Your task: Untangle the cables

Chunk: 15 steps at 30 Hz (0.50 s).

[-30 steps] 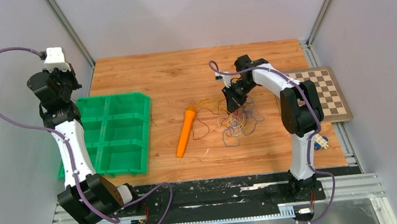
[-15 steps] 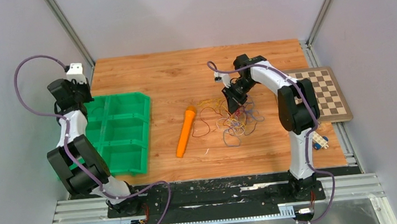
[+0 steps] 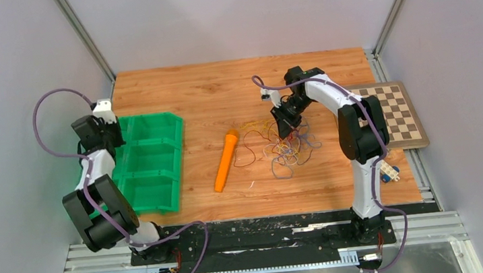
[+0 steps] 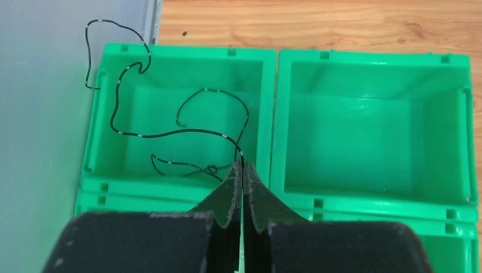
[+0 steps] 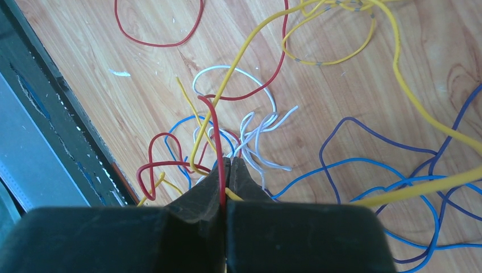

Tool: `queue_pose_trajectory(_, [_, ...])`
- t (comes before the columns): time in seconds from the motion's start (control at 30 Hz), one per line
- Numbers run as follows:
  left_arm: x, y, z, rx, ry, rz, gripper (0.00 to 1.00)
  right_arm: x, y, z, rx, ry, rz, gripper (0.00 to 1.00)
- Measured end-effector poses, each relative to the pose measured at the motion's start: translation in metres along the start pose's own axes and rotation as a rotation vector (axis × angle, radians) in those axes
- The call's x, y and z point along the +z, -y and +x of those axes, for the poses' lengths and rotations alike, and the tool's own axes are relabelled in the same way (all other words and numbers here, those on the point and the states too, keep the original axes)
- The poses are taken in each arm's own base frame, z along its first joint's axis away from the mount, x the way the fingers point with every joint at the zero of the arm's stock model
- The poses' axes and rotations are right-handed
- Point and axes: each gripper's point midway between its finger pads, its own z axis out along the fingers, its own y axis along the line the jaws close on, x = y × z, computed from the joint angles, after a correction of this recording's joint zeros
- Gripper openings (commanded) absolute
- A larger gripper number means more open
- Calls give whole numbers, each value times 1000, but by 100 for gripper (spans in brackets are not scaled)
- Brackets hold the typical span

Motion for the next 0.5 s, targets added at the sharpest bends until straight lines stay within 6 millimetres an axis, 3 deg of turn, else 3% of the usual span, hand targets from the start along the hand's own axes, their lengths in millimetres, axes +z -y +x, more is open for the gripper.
queue_pose_trajectory(0.1, [-13, 2, 8, -4, -3, -25, 0, 0, 0, 0, 1, -2, -1, 0])
queue_pose_trajectory(0.33, [-30, 1, -32, 60, 131, -74, 0, 4, 2, 3, 10, -13, -6, 0])
queue_pose_trajectory(0.5, [-35, 7, -44, 88, 166, -78, 0, 4, 3, 5, 13, -23, 1, 0])
